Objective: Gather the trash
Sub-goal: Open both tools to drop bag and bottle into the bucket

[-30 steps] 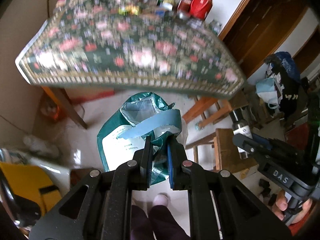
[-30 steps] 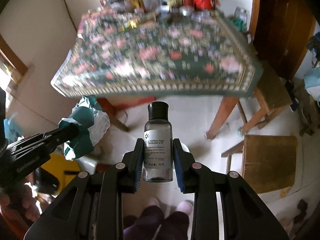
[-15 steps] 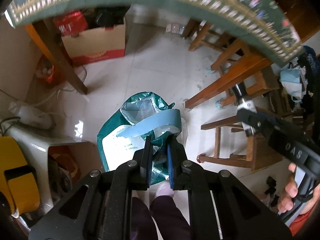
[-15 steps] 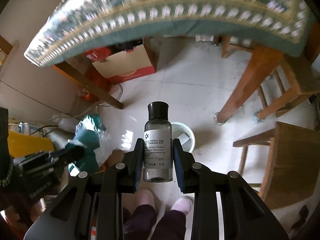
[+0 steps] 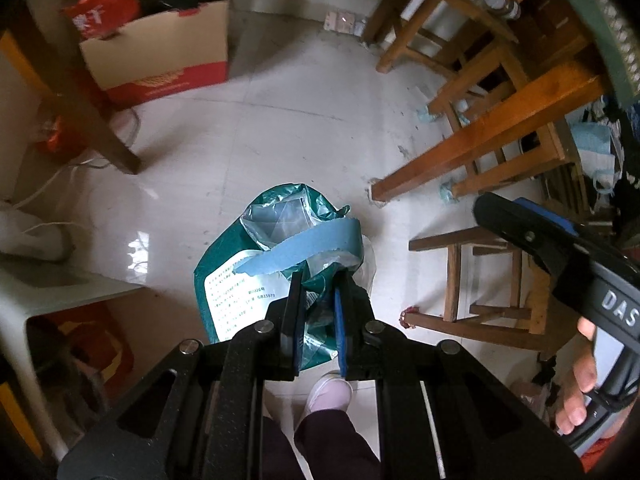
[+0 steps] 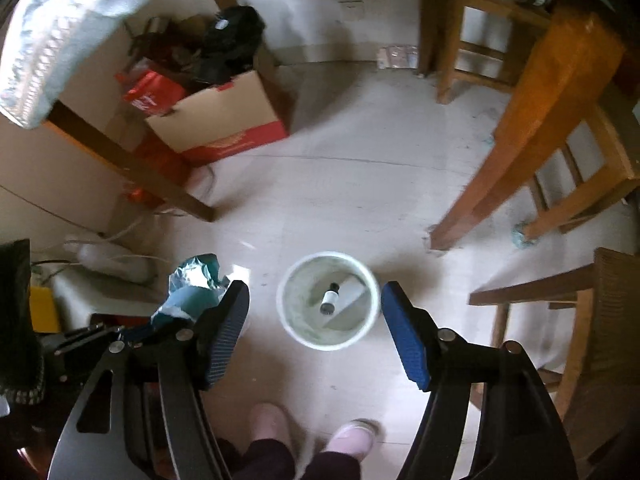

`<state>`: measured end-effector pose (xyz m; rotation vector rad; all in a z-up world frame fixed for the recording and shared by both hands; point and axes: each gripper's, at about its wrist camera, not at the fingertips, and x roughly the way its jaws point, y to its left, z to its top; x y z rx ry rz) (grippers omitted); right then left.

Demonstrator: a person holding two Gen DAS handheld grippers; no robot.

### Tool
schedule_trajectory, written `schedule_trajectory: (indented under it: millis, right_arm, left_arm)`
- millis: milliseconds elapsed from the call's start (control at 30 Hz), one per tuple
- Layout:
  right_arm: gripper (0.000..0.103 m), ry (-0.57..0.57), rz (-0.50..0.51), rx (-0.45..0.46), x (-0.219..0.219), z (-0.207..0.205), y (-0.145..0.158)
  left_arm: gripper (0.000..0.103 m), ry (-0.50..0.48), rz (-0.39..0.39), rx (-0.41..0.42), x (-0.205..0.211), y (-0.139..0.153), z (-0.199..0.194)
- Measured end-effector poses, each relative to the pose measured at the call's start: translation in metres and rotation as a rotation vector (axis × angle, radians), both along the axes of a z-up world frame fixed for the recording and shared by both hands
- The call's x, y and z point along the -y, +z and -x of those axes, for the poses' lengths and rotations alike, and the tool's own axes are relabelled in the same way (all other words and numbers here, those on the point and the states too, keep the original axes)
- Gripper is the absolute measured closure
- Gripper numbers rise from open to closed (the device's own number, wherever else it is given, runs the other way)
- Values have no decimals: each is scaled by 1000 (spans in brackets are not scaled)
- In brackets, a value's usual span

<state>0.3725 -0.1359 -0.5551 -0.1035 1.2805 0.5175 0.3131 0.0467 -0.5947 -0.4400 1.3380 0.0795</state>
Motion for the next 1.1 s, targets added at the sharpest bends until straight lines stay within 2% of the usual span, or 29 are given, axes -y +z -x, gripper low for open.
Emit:
schedule_trajectory:
  millis: [100, 167, 233, 467, 633, 700, 800, 1100]
  right_arm:
    - [38, -25, 14, -24, 13, -6, -9]
    - [38, -41, 21, -37, 19, -9, -13]
    - [38, -53, 27, -47, 21, -9, -13]
    - [38, -57, 15, -46, 20, -8, 5]
    - [38, -45, -1, -15, 13, -7, 36]
    - [38, -43, -11, 3, 10, -6, 58]
    - [38, -42, -25, 30, 7, -3, 90]
    - [38, -48, -56, 153, -1, 14, 208]
  left_arm:
    - [90, -22, 23, -10, 11, -17, -13]
    - [81, -27, 38, -24, 15, -24, -21]
    - [54, -29, 42, -53, 17, -28, -28]
    - [51, -35, 2, -62, 16, -14, -34]
    - [51, -51, -32, -18, 11, 32, -30]
    - [51, -53, -46, 3, 8, 54, -28]
    - [51, -53, -79, 49, 4, 102, -25]
    - [51, -47, -128, 218, -10, 244, -7]
